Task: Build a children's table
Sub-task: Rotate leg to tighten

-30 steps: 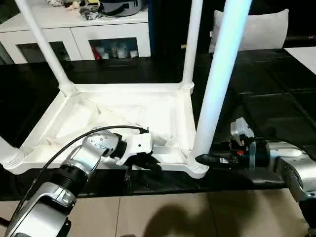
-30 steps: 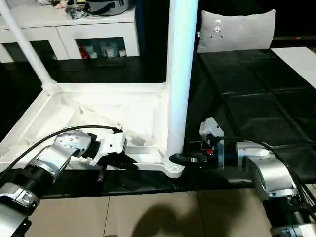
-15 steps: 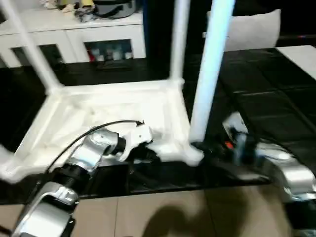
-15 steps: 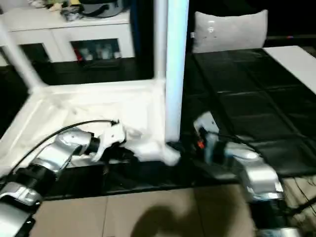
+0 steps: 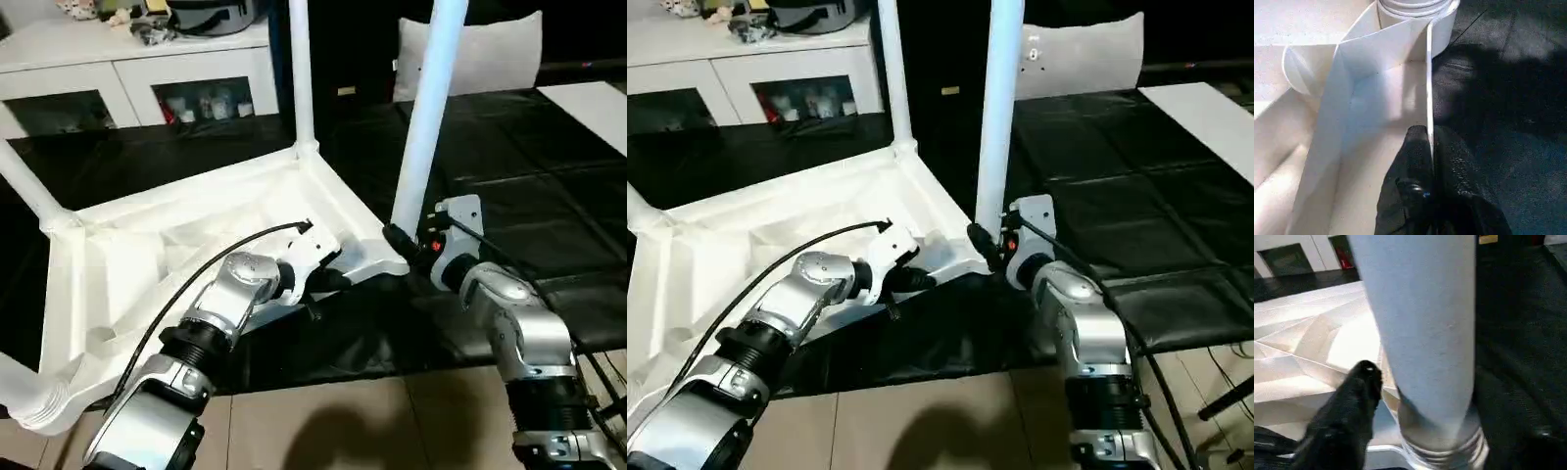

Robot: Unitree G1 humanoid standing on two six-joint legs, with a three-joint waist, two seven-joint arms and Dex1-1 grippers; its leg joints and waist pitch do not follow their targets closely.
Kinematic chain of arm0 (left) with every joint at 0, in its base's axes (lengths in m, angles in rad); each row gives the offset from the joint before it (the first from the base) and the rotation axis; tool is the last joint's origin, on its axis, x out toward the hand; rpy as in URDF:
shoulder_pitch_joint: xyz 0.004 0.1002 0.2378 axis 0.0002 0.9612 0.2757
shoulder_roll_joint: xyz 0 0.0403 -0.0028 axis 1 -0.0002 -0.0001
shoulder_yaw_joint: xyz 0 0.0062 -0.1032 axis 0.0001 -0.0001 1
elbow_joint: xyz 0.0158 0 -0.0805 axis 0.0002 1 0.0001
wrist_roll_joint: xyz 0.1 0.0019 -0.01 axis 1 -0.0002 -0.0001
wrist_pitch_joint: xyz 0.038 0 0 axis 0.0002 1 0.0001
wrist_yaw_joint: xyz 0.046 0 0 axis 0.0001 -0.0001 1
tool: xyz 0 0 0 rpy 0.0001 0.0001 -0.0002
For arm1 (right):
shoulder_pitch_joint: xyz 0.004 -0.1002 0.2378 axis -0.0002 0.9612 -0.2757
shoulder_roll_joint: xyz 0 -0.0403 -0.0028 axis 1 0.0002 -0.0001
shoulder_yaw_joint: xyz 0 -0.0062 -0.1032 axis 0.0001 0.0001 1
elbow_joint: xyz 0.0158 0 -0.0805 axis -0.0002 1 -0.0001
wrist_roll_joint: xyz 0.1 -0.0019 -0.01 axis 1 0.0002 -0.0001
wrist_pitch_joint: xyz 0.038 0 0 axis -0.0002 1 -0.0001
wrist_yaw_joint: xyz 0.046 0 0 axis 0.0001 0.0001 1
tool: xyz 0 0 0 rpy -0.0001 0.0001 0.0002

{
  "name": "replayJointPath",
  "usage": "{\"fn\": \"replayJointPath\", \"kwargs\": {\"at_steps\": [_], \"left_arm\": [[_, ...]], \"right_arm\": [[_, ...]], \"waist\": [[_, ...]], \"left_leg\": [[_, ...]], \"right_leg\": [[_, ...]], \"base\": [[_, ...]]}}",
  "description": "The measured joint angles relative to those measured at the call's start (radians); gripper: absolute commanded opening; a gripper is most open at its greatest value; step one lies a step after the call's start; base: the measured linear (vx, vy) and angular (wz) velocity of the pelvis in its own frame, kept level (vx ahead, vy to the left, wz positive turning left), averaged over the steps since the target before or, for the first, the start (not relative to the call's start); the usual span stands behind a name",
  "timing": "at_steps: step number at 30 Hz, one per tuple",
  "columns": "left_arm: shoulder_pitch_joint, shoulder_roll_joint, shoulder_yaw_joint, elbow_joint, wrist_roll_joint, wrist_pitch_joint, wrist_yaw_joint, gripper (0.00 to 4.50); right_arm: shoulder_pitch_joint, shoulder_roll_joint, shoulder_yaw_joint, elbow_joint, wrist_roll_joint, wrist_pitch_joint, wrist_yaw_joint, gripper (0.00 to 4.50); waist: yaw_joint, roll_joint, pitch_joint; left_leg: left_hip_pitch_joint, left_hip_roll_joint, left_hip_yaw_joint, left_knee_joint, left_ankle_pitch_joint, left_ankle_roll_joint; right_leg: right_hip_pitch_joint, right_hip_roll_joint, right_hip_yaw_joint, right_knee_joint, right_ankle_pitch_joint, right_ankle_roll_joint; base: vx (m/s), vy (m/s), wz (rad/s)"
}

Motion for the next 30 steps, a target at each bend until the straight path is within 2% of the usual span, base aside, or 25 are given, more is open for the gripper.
{"fn": "replayJointPath", "kwargs": {"at_steps": [1,5,6,9,10,13,15,16,19,23,30], "left_arm": [[0.0,0.004,-0.003,0.002,0.005,-0.012,-0.004,0.0],[0.002,0.035,-0.023,0.007,0.008,-0.059,-0.044,0.0],[0.003,0.044,-0.023,0.007,0.007,-0.066,-0.056,0.0],[0.003,0.065,-0.027,0.009,0.008,-0.085,-0.084,0.0],[0.004,0.077,-0.032,0.014,0.006,-0.106,-0.112,0.0],[0.01,0.111,-0.038,0.026,0.003,-0.167,-0.177,0.0],[0.011,0.129,-0.041,0.032,0.004,-0.195,-0.201,0.0],[0.012,0.14,-0.048,0.033,0.004,-0.214,-0.224,0.0],[0.019,0.173,-0.073,0.027,-0.001,-0.262,-0.309,0.0],[0.034,0.228,-0.102,-0.004,-0.013,-0.3,-0.433,0.0],[0.035,0.246,-0.13,-0.017,-0.012,-0.339,-0.507,0.0]], "right_arm": [[0.006,-0.008,0.003,-0.001,0.0,-0.01,0.01,3.49],[0.037,-0.087,0.035,-0.003,0.002,-0.069,0.11,3.7],[0.044,-0.105,0.037,-0.003,0.003,-0.076,0.14,3.93],[0.06,-0.124,0.037,-0.003,0.011,-0.085,0.199,4.09],[0.064,-0.153,0.042,-0.003,0.021,-0.086,0.239,4.31],[0.071,-0.256,0.046,-0.007,0.028,-0.099,0.344,4.44],[0.079,-0.287,0.051,-0.026,0.034,-0.115,0.401,4.44],[0.093,-0.31,0.067,-0.042,0.045,-0.128,0.449,4.25],[0.113,-0.35,0.095,-0.041,0.063,-0.143,0.571,4.05],[0.111,-0.399,0.114,-0.041,0.104,-0.147,0.697,3.63],[0.101,-0.403,0.15,-0.039,0.126,-0.127,0.791,3.04]], "waist": [[0.0,0.0,0.0],[0.0,0.0,0.0],[0.0,0.0,0.0],[0.001,-0.001,0.001],[0.002,-0.001,0.001],[0.007,-0.002,0.001],[0.009,-0.002,0.001],[0.013,-0.002,0.001],[0.021,-0.002,0.002],[0.034,-0.004,0.002],[0.049,-0.007,0.002]], "left_leg": [[0.0,0.0,0.0,0.0,0.0,0.0],[0.0,0.0,0.0,0.0,0.0,0.0],[0.0,0.0,0.0,0.0,0.0,0.0],[-0.001,0.0,0.0,0.0,0.0,0.0],[-0.001,0.0,0.0,0.0,0.0,0.0],[-0.002,0.0,0.0,0.001,0.0,0.001],[-0.001,0.0,0.0,0.001,0.0,0.001],[-0.001,0.001,0.0,0.0,0.0,0.001],[-0.002,0.001,0.0,0.001,0.0,0.001],[-0.001,0.001,0.001,0.002,0.0,0.001],[0.0,0.001,0.001,0.004,0.0,0.001]], "right_leg": [[0.0,0.0,0.0,0.0,0.0,0.0],[0.0,0.0,0.0,0.0,0.0,0.0],[0.0,0.0,0.0,0.0,0.0,0.0],[-0.001,0.0,0.0,0.0,0.0,0.0],[-0.001,0.0,0.0,0.0,0.0,0.0],[-0.001,0.0,0.0,0.0,0.0,0.0],[-0.001,0.0,0.0,0.0,0.0,0.0],[-0.001,0.0,0.0,0.0,0.0,0.0],[-0.001,0.0,0.0,0.0,0.0,0.0],[0.0,0.0,0.0,0.001,0.0,0.0],[0.001,0.0,0.0,0.002,0.0,-0.001]], "base": [[0.0,0.0,0.0],[0.0,0.0,0.0],[0.0,0.0,0.0],[0.0,0.0,0.0],[0.0,0.0,0.0],[0.0,0.0,0.0],[0.0,0.0,0.0],[0.0,0.0,0.0],[0.0,0.0,0.0],[0.0,0.0,0.0],[0.0,0.0,0.0]]}}
